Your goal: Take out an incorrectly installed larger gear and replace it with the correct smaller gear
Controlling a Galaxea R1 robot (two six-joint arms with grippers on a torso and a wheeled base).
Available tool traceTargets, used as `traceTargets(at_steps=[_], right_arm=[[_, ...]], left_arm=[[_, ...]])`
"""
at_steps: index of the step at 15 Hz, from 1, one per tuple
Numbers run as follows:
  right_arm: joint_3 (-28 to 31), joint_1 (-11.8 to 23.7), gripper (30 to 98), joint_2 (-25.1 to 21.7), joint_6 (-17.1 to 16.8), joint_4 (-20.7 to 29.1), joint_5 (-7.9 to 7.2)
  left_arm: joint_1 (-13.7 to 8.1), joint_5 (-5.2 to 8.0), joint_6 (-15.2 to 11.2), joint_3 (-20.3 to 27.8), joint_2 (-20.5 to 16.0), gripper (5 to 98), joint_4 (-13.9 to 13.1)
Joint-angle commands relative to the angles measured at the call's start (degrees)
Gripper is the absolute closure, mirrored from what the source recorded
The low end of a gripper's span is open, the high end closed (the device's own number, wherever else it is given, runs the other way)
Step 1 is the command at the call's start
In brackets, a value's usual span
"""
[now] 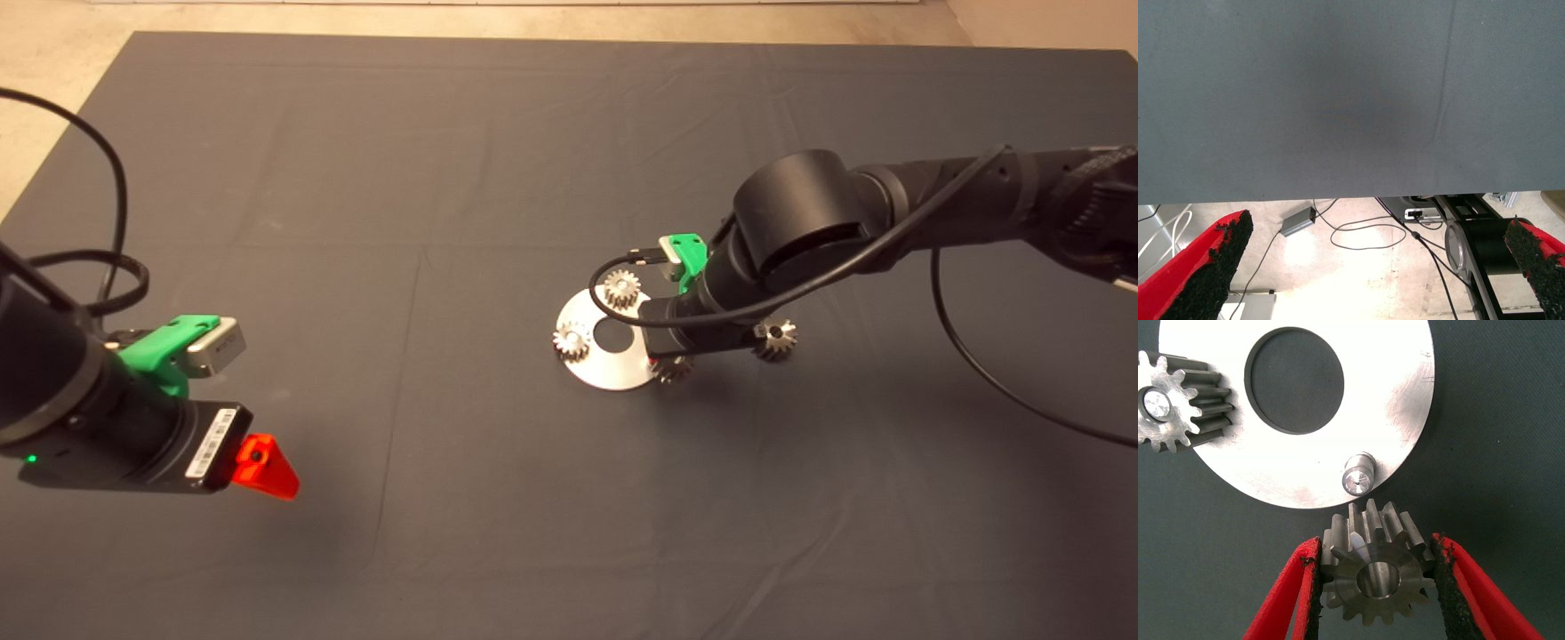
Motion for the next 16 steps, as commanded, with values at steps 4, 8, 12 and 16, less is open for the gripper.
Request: traceTargets(at_steps=[4,8,12,16], right_arm=[[0.73,0.94,90.2,0.11,-0.17,-2.32,-7.13],[-1.2,1.47,90.3,0.37,-0.67,-2.32,-7.13],[-0.94,1.47,90.3,0.55,-0.93,-4.04,-7.13],[-1.03,1.47,90.3,0.73,-1.02,-5.75,-7.13]], left_arm=[[0.16,5.33,0.27,-0.01,0.06,5.4,0.42],[0.16,5.33,0.27,0.08,0.01,5.4,0.42],[0.16,5.33,0.27,0.08,0.01,5.4,0.42],[0.16,5.33,0.7,0.05,-0.08,5.4,0.42]])
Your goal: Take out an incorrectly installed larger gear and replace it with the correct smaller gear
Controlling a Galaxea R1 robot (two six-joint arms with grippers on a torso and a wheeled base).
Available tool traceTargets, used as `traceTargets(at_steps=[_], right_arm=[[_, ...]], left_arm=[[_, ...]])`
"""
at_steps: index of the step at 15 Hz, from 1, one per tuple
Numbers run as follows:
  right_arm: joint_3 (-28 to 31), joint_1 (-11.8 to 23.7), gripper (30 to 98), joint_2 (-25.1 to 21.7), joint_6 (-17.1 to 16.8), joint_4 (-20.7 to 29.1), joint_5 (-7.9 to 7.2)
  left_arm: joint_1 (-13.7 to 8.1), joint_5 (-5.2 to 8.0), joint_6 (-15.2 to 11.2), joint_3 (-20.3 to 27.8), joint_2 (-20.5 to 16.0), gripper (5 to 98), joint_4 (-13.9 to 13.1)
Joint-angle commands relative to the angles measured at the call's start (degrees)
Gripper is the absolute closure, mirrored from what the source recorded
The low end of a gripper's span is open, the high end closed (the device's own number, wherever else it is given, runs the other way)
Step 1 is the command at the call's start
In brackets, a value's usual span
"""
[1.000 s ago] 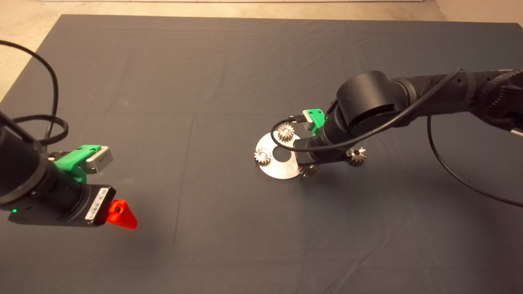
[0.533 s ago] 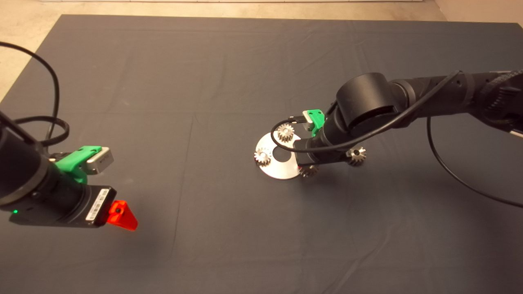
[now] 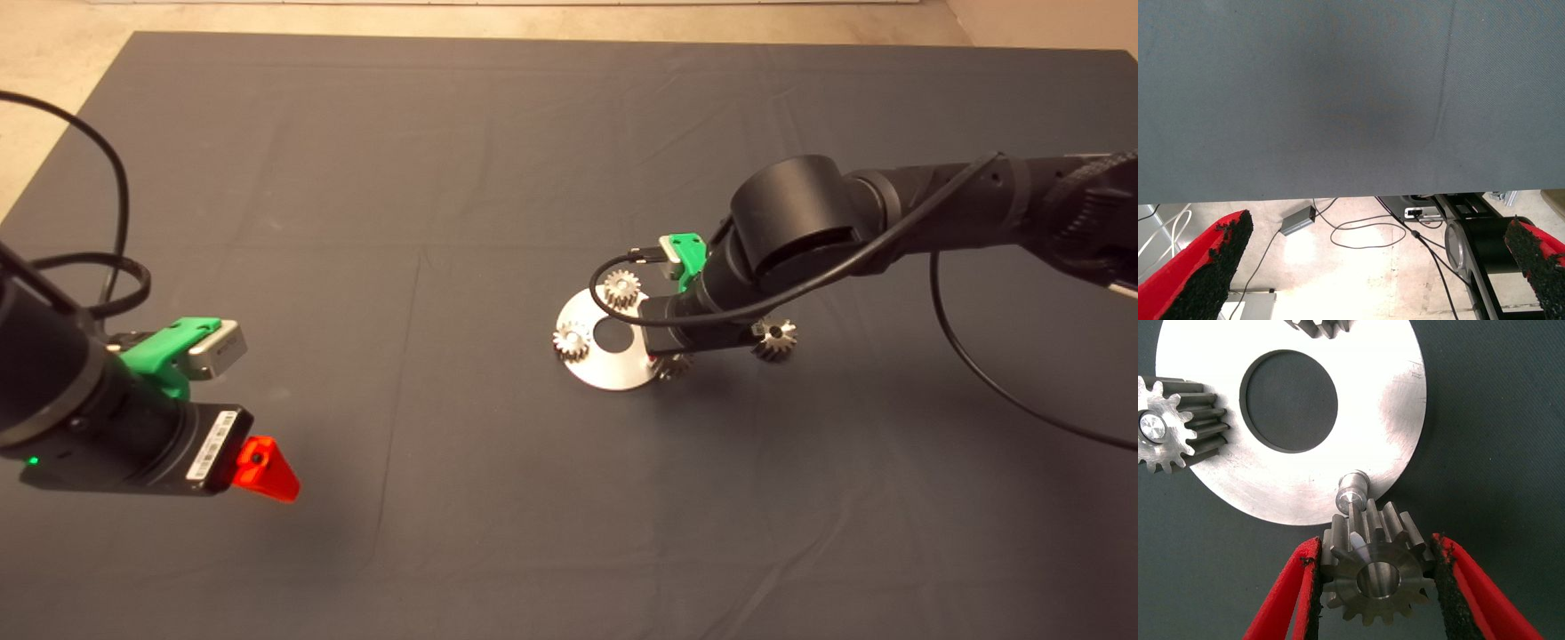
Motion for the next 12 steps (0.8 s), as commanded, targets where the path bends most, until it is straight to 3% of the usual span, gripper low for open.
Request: traceTargets(at_steps=[1,12], right_arm=[[-0.18,1.56,90.3,1.0,-0.49,-4.24,-7.13],[0.89,1.29,90.2,1.07,-0.4,-6.17,-7.13]], left_arm=[[-0.03,5.33,0.73,0.01,-0.08,5.4,0.44],[-0.03,5.33,0.73,-0.07,-0.08,5.4,0.44]])
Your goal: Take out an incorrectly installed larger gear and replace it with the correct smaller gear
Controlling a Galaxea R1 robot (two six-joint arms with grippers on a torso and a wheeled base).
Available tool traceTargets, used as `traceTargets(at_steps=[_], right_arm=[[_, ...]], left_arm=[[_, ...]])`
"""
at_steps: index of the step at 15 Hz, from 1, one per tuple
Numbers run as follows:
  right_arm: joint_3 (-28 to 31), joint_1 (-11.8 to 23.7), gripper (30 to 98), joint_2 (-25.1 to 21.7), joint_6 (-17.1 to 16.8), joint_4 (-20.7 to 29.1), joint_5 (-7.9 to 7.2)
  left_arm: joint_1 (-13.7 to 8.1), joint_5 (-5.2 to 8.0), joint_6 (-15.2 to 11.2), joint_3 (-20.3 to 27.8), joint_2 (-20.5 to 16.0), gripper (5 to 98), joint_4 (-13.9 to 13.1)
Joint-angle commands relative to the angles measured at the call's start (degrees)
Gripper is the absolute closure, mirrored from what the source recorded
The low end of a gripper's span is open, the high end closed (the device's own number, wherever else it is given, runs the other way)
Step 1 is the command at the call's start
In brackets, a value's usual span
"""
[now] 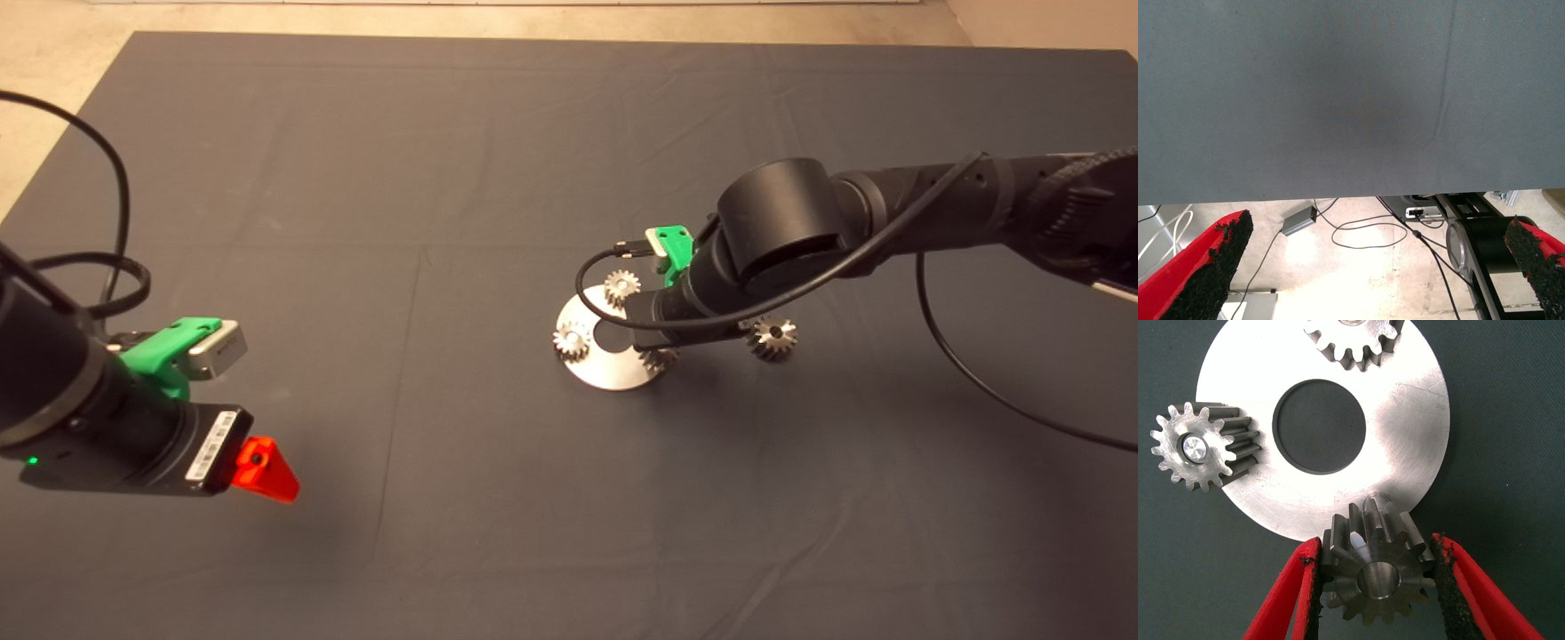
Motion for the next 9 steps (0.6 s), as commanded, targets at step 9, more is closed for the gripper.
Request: traceTargets(at_steps=[9], right_arm=[[1.64,1.44,90.2,-2.56,-0.14,-2.56,-7.13]], left_arm=[[-0.04,5.33,0.35,0.1,0.01,5.4,0.42]])
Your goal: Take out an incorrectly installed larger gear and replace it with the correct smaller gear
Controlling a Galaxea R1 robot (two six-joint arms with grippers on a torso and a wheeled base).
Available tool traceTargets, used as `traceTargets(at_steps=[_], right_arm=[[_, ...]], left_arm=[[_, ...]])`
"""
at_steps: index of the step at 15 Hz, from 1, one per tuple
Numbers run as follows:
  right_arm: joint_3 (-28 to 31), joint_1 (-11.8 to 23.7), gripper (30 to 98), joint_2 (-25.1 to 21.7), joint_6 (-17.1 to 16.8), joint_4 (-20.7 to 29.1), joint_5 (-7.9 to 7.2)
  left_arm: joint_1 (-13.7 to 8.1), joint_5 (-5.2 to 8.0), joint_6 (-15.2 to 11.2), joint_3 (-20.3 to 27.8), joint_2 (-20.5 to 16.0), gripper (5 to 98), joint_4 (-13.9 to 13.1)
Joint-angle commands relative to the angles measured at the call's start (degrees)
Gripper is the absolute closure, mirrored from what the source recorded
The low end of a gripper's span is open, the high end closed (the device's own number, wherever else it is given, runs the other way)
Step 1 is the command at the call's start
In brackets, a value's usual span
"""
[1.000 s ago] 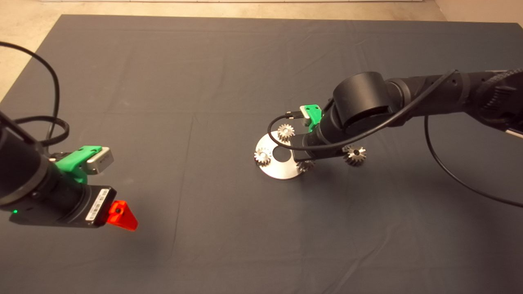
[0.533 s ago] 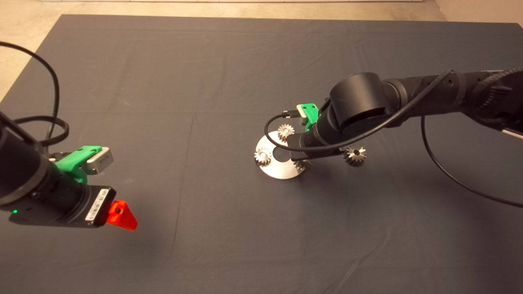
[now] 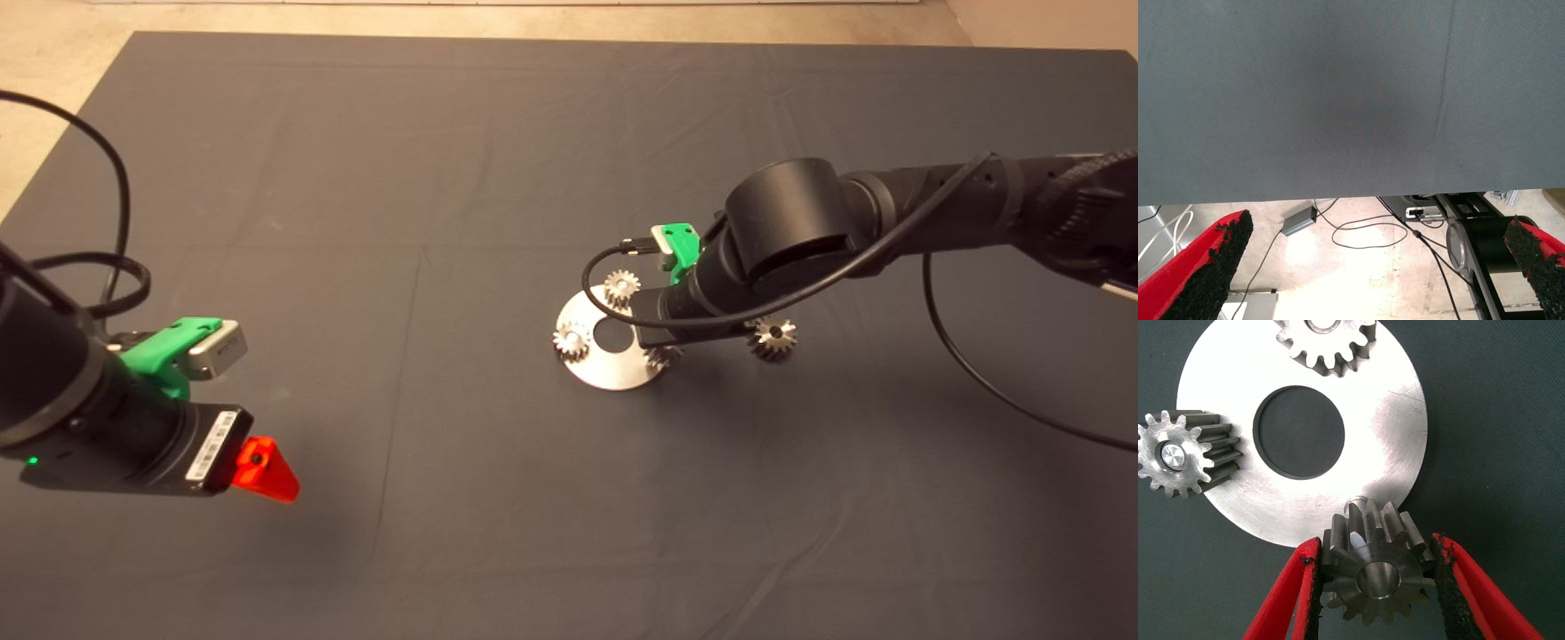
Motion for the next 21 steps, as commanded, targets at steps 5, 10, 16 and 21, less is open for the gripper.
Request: traceTargets(at_steps=[5,10,16,21], right_arm=[[1.3,1.29,90.1,-1.31,0.06,-2.14,-7.11],[0.7,1.2,90.2,0.17,-0.02,-2.11,-7.11],[-0.64,1.2,90.3,0.8,-0.02,-1.62,-7.11],[-0.55,0.76,90.2,0.54,0.33,-1.62,-7.11]], left_arm=[[-0.04,5.33,0.19,0.21,0.01,5.4,0.44],[-0.04,5.33,0.19,0.35,-0.08,5.4,0.44],[-0.04,5.33,0.27,0.1,0.03,5.4,0.44],[-0.04,5.33,0.27,0.04,0.01,5.4,0.44]])
